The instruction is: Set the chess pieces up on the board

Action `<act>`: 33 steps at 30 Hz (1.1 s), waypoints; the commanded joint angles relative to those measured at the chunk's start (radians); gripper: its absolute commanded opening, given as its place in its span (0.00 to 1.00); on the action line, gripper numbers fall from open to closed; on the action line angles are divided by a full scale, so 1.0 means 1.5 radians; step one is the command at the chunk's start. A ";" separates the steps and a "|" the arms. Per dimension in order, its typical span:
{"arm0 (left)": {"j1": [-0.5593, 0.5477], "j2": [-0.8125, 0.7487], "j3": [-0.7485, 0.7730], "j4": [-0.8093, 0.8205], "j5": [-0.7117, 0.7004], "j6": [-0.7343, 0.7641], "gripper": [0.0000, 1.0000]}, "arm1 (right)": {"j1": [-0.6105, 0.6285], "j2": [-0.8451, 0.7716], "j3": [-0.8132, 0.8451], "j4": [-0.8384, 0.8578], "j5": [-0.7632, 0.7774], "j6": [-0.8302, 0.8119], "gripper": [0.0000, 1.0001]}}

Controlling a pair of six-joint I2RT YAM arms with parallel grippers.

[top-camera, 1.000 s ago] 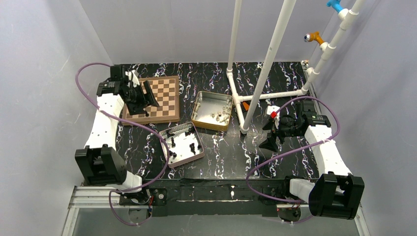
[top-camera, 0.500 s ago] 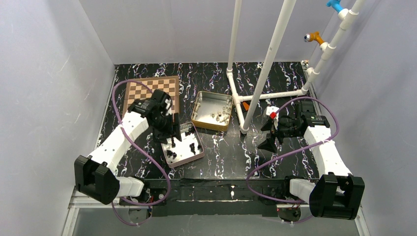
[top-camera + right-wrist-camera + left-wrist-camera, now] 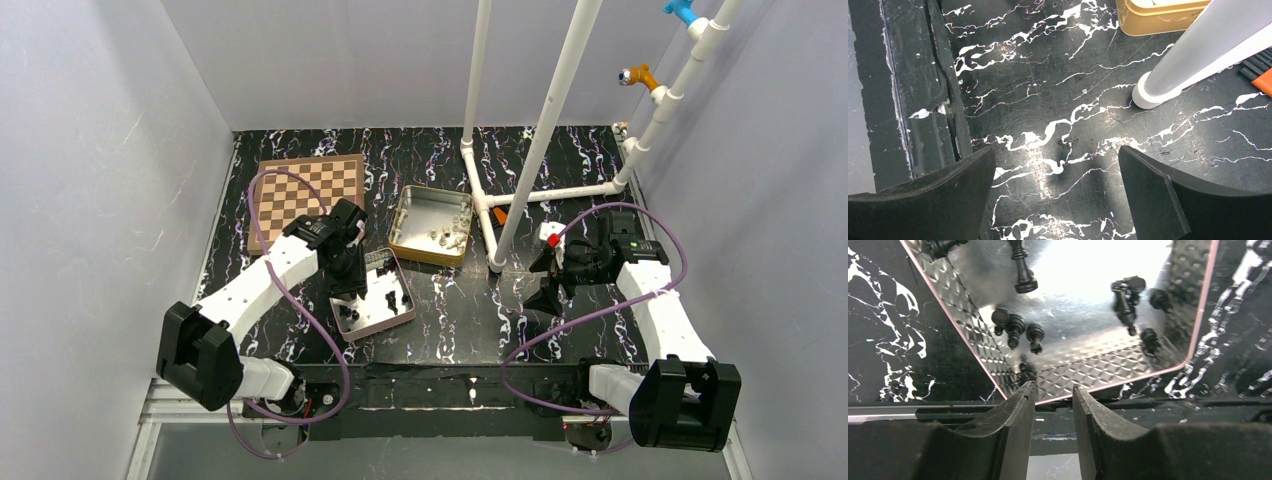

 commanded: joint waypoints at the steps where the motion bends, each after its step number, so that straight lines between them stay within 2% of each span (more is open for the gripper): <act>1: -0.003 0.019 -0.026 0.007 -0.057 -0.001 0.31 | 0.003 -0.015 -0.005 0.007 -0.014 -0.002 1.00; 17: -0.003 0.082 -0.043 0.048 -0.118 0.019 0.24 | 0.007 -0.014 -0.009 0.013 -0.012 0.000 1.00; 33: -0.003 0.090 -0.064 0.053 -0.116 0.012 0.22 | 0.007 -0.011 -0.008 0.018 -0.012 0.007 1.00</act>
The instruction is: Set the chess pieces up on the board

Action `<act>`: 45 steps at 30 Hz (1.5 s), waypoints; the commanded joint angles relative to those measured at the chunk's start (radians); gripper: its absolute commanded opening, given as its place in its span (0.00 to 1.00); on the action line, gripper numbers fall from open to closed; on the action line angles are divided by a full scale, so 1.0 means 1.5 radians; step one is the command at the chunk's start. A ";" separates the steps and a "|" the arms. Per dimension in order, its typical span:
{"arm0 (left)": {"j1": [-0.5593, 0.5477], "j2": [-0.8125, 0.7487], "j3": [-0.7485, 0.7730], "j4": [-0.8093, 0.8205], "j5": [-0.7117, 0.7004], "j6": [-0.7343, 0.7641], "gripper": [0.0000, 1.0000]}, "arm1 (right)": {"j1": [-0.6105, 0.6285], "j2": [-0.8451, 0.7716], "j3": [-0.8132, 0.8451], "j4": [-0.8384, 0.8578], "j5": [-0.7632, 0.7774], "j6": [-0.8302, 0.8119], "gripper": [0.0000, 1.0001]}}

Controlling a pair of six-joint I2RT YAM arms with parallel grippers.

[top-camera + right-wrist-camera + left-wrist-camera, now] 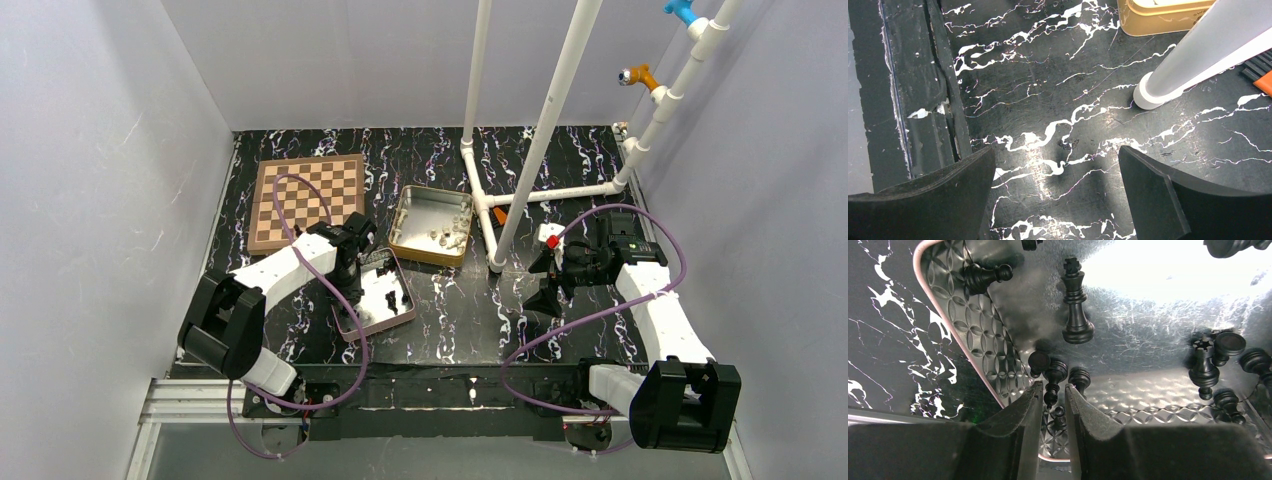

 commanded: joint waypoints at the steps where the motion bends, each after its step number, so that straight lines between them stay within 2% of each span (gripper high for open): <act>1: -0.003 -0.013 -0.011 -0.012 -0.017 -0.007 0.22 | 0.003 -0.006 0.001 0.009 -0.012 0.004 1.00; 13: -0.003 -0.009 -0.016 -0.012 -0.016 -0.011 0.20 | 0.003 -0.007 0.000 0.010 -0.013 0.006 1.00; 16: -0.002 -0.008 -0.014 -0.012 -0.014 -0.009 0.14 | 0.003 -0.008 -0.001 0.010 -0.013 0.006 1.00; 20: -0.002 -0.018 -0.006 -0.020 0.000 -0.006 0.02 | 0.003 -0.010 -0.001 0.008 -0.011 0.006 1.00; 26: -0.003 -0.081 0.058 -0.084 0.027 0.015 0.00 | 0.003 -0.012 -0.005 0.007 -0.012 0.007 1.00; 30: 0.015 -0.120 0.118 -0.132 0.051 0.063 0.00 | 0.003 -0.013 -0.010 0.008 -0.016 0.007 1.00; 32: 0.041 -0.133 0.150 -0.153 0.059 0.093 0.00 | 0.003 -0.015 -0.012 0.010 -0.018 0.007 1.00; 35: 0.133 -0.145 0.186 -0.162 0.062 0.139 0.00 | 0.003 -0.016 -0.020 0.016 -0.020 0.007 1.00; 38: 0.241 -0.135 0.208 -0.128 0.082 0.167 0.00 | 0.004 -0.014 -0.027 0.024 -0.026 0.003 1.00; 45: 0.403 -0.017 0.280 -0.054 0.072 0.157 0.00 | 0.004 -0.009 -0.030 0.059 -0.028 0.003 1.00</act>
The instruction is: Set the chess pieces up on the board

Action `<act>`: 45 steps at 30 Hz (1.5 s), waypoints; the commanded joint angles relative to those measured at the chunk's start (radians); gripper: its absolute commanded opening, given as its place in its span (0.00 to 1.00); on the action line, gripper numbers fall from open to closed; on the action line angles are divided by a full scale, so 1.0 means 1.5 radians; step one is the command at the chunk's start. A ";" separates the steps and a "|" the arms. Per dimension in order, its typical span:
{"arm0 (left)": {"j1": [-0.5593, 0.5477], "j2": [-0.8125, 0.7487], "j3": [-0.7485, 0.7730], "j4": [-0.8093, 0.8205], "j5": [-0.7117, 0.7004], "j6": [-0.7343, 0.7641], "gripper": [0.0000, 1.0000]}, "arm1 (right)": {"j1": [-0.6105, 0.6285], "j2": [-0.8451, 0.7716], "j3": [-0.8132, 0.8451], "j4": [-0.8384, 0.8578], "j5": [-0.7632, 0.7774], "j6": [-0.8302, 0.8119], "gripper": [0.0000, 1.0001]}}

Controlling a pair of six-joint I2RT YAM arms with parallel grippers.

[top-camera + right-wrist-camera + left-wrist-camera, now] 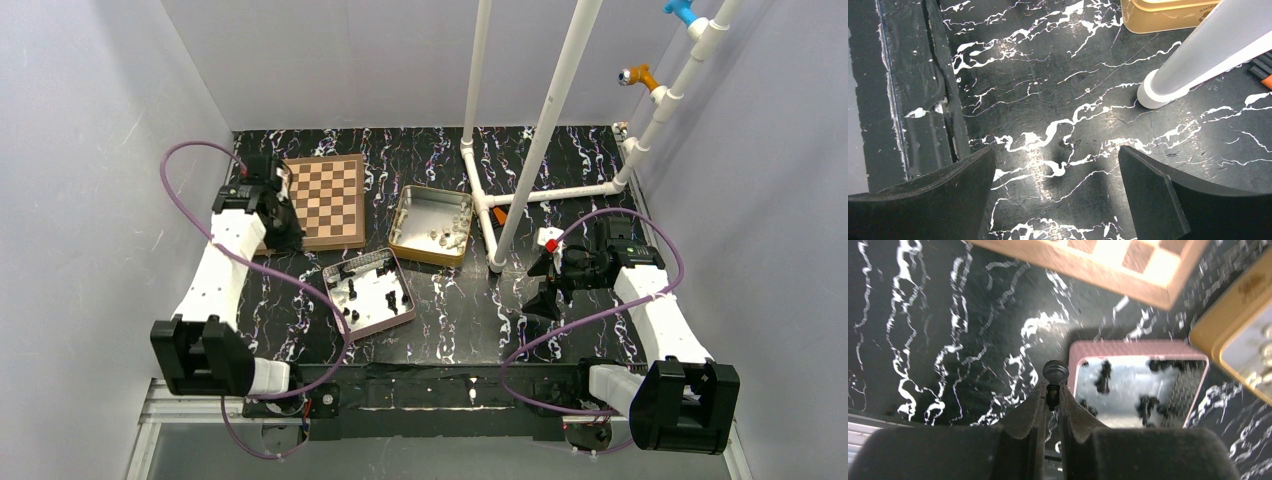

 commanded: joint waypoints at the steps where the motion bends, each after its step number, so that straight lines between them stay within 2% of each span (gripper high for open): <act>1: 0.069 0.074 0.058 0.036 -0.011 0.001 0.00 | 0.003 -0.004 -0.004 0.042 -0.025 0.005 1.00; 7: 0.116 0.193 0.124 0.058 -0.016 -0.057 0.00 | 0.003 -0.004 -0.003 0.046 -0.021 0.010 1.00; 15: 0.120 0.300 0.193 0.060 -0.020 -0.088 0.00 | 0.003 0.010 0.008 0.046 -0.010 0.010 1.00; 34: 0.121 0.391 0.276 0.022 -0.025 -0.108 0.00 | 0.003 0.022 0.013 0.055 -0.003 0.017 1.00; 45: 0.120 0.405 0.266 0.020 -0.002 -0.116 0.00 | 0.003 0.021 0.010 0.059 -0.001 0.020 1.00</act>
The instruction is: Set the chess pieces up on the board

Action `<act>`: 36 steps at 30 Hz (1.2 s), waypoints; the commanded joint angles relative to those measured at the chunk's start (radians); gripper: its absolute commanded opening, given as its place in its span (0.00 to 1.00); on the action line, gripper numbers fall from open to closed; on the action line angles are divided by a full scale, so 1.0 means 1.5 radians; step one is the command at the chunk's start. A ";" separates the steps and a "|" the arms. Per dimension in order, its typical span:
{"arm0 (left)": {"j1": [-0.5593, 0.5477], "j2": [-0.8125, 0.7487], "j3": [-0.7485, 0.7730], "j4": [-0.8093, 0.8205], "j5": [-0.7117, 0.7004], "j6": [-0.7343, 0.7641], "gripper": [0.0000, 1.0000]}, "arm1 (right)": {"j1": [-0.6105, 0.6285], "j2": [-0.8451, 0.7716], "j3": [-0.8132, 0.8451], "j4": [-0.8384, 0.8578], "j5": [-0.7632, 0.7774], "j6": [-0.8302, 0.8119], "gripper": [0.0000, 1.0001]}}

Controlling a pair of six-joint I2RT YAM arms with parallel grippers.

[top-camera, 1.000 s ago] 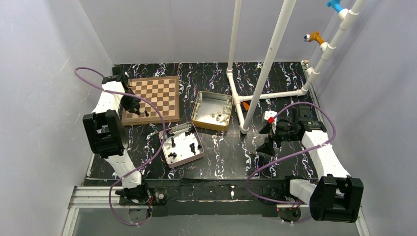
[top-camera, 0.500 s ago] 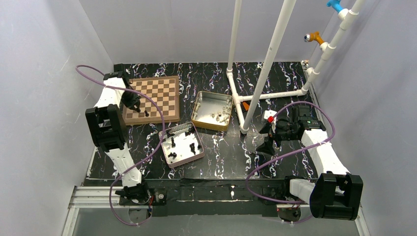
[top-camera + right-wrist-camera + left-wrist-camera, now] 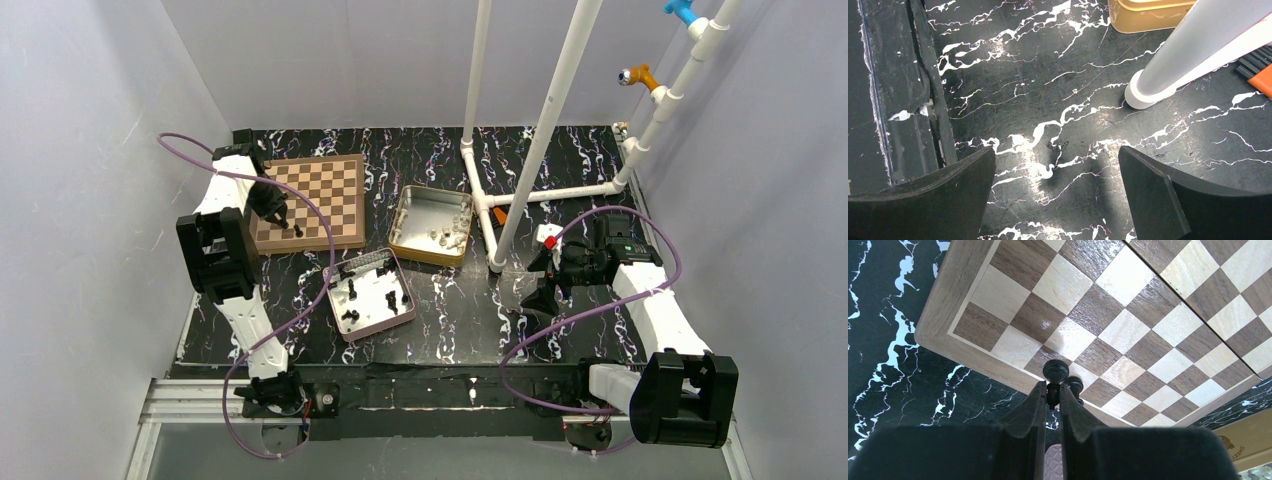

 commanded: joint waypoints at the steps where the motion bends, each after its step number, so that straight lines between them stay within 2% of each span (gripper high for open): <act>1: 0.001 0.002 0.010 -0.022 0.008 -0.007 0.00 | 0.003 0.000 0.014 0.010 -0.005 0.004 1.00; 27: 0.001 0.005 -0.023 -0.031 0.005 -0.004 0.00 | 0.003 -0.005 0.007 0.010 -0.001 0.007 1.00; 36: 0.002 0.013 -0.014 -0.031 0.001 -0.002 0.04 | 0.002 -0.007 0.006 0.009 0.000 0.008 1.00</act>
